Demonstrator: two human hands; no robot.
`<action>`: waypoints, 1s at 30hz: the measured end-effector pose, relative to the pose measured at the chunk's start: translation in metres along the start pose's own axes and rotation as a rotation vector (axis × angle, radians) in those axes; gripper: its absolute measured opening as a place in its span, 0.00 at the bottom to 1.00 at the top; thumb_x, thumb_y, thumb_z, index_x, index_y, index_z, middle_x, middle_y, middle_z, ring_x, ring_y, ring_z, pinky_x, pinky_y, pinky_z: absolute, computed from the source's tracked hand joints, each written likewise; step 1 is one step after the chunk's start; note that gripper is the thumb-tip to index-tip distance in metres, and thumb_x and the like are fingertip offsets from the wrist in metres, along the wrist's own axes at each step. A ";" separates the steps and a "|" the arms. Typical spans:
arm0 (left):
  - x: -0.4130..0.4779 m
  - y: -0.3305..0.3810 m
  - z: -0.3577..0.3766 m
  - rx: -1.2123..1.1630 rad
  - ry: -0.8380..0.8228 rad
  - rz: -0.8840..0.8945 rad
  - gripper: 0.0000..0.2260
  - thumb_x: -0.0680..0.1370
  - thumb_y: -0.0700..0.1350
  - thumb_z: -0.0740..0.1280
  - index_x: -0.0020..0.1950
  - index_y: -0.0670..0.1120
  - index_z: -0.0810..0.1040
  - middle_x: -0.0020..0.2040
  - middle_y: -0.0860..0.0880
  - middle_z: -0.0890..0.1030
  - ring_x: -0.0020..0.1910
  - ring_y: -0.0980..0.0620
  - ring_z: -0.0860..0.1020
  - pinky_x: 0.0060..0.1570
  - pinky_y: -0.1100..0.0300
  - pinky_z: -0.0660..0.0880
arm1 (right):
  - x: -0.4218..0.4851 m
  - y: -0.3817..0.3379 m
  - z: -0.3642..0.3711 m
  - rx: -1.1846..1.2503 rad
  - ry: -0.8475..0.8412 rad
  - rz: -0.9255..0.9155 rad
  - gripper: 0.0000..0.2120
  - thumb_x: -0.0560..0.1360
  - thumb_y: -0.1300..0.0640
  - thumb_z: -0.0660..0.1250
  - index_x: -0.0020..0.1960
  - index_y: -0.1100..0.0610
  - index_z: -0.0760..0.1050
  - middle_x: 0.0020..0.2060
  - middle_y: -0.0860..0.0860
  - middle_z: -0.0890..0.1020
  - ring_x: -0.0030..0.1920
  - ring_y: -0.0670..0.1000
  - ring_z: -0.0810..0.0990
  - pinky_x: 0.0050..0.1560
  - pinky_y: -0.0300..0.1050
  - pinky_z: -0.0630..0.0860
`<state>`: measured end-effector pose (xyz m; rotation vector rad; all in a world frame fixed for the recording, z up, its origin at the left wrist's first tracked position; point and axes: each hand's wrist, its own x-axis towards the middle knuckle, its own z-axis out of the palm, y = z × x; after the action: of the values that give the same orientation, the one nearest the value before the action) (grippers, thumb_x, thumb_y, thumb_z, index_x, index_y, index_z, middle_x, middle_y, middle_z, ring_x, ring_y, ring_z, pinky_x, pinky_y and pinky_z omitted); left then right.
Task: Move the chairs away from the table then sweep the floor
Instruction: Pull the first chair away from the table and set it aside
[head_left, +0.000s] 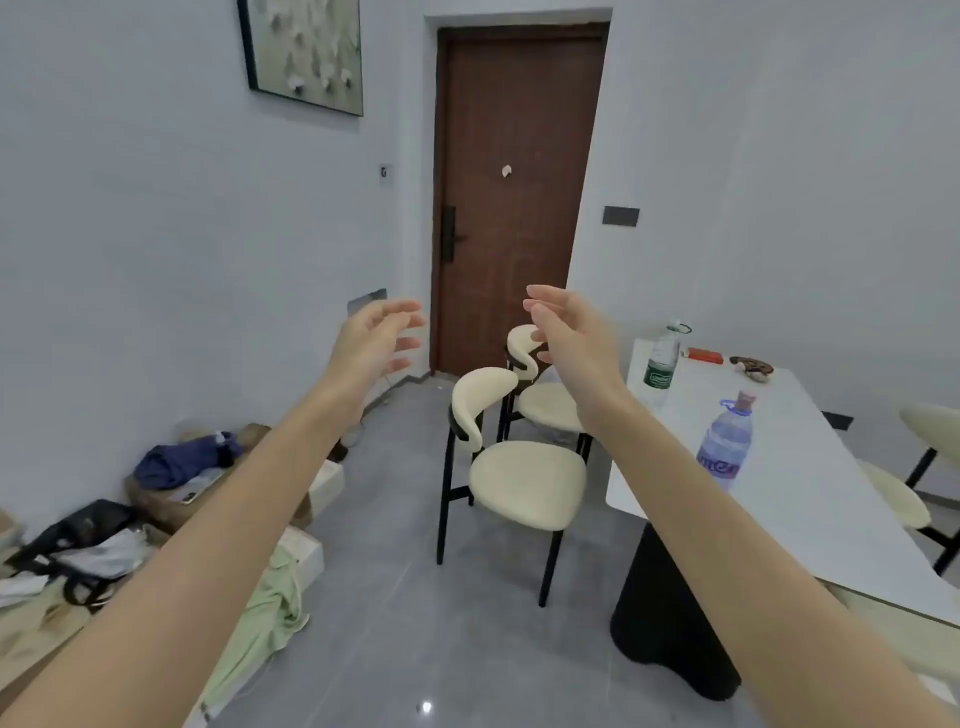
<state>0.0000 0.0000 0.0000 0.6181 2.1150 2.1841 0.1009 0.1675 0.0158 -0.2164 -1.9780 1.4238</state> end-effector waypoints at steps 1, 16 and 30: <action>0.005 -0.006 -0.003 0.005 0.015 -0.009 0.09 0.81 0.43 0.59 0.57 0.49 0.77 0.54 0.51 0.80 0.52 0.51 0.78 0.54 0.56 0.76 | 0.004 0.006 0.007 -0.009 -0.012 0.010 0.12 0.80 0.56 0.59 0.60 0.48 0.75 0.56 0.44 0.80 0.55 0.47 0.78 0.64 0.51 0.74; 0.232 -0.144 -0.060 0.175 -0.014 -0.144 0.13 0.81 0.44 0.58 0.64 0.49 0.76 0.62 0.50 0.77 0.60 0.51 0.76 0.62 0.55 0.73 | 0.180 0.153 0.164 -0.051 -0.103 0.174 0.13 0.80 0.56 0.59 0.64 0.50 0.73 0.57 0.45 0.78 0.60 0.48 0.76 0.67 0.50 0.72; 0.474 -0.276 -0.067 0.419 -0.187 -0.108 0.14 0.81 0.41 0.58 0.64 0.47 0.76 0.60 0.52 0.78 0.58 0.57 0.73 0.57 0.65 0.66 | 0.375 0.309 0.272 -0.137 -0.078 0.323 0.14 0.79 0.56 0.60 0.64 0.51 0.73 0.52 0.41 0.76 0.52 0.48 0.75 0.62 0.46 0.73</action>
<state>-0.5238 0.0977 -0.1462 0.6776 2.4477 1.5675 -0.4237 0.2638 -0.1449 -0.5715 -2.1801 1.5126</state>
